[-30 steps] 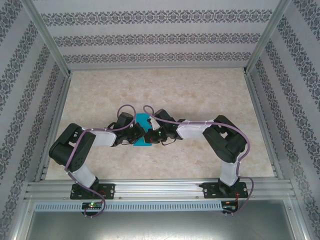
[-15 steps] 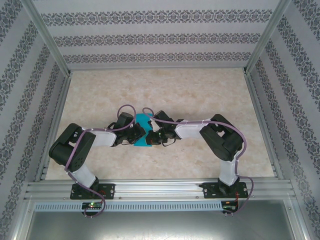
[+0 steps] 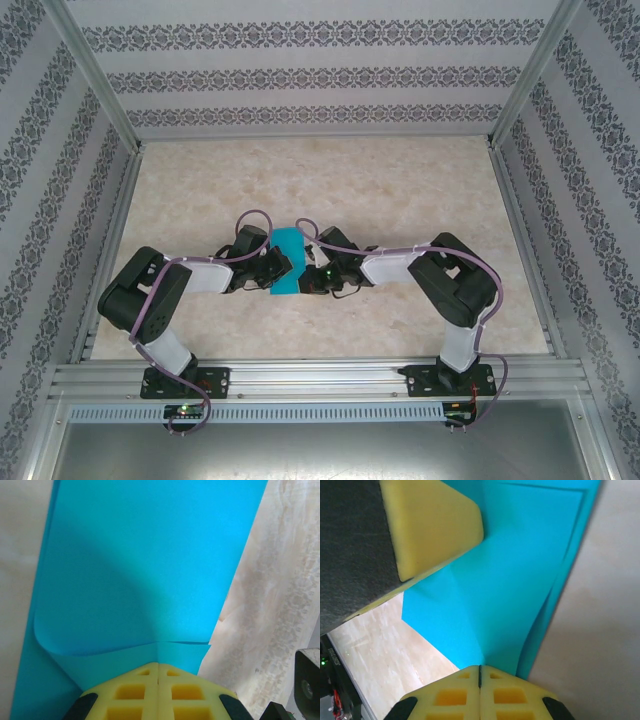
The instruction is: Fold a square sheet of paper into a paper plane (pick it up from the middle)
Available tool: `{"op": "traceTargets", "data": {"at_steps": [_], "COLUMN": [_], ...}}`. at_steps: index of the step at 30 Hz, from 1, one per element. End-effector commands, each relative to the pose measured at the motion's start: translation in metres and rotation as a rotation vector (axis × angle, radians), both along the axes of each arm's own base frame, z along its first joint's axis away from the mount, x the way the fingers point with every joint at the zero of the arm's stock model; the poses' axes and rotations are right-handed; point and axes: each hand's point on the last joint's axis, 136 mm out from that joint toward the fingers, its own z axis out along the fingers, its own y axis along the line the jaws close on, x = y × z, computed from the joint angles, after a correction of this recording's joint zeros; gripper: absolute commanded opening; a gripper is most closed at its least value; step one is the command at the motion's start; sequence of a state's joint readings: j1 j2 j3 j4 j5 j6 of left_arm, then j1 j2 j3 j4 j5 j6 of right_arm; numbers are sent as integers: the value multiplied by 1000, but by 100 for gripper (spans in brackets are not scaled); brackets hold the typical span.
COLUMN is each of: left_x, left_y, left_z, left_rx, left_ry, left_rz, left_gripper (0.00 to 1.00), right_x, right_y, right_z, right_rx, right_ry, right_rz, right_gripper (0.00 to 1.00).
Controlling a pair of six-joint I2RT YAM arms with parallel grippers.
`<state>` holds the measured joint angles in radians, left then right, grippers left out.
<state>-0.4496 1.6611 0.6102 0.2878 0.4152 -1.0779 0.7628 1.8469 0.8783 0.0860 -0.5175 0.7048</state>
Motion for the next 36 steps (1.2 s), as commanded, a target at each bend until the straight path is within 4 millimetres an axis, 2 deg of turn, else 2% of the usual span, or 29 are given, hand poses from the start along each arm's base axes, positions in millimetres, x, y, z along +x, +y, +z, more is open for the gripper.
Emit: {"op": "traceTargets", "data": {"at_steps": [1,5,8,12,15,19,23,29,33,36], "left_x": [-18,-18,-18,-17,-17,-17,-17,-15,-8,-1], "left_y": [20,19,19,19,17,17,16,14,9,1], "left_z": [-29,-29,-29,-28,-28,-27,-26,-22,-6,17], "left_rx": [103,102,98,97,92,91,89,77,63,12], "left_ry": [96,95,97,93,91,90,89,70,22,-35], "left_rz": [19,16,13,14,11,11,6,-2,-27,-43], "left_gripper": [0,0,0,0,0,0,0,0,0,3], "right_x": [-22,-26,-22,-3,13,22,17,7,-2,-4], "right_y": [-23,-25,-20,-6,7,16,17,-6,-15,-16], "right_z": [-20,-14,5,35,45,33,16,-16,-28,-30], "right_rx": [-72,-61,-21,45,77,65,35,-90,-130,-136], "right_ry": [114,120,91,18,-12,-2,34,73,99,104], "right_rz": [-37,-42,-38,-56,-72,-76,-61,-91,-94,-96], "right_gripper": [6,6,6,5,5,4,5,3,1,0]}}
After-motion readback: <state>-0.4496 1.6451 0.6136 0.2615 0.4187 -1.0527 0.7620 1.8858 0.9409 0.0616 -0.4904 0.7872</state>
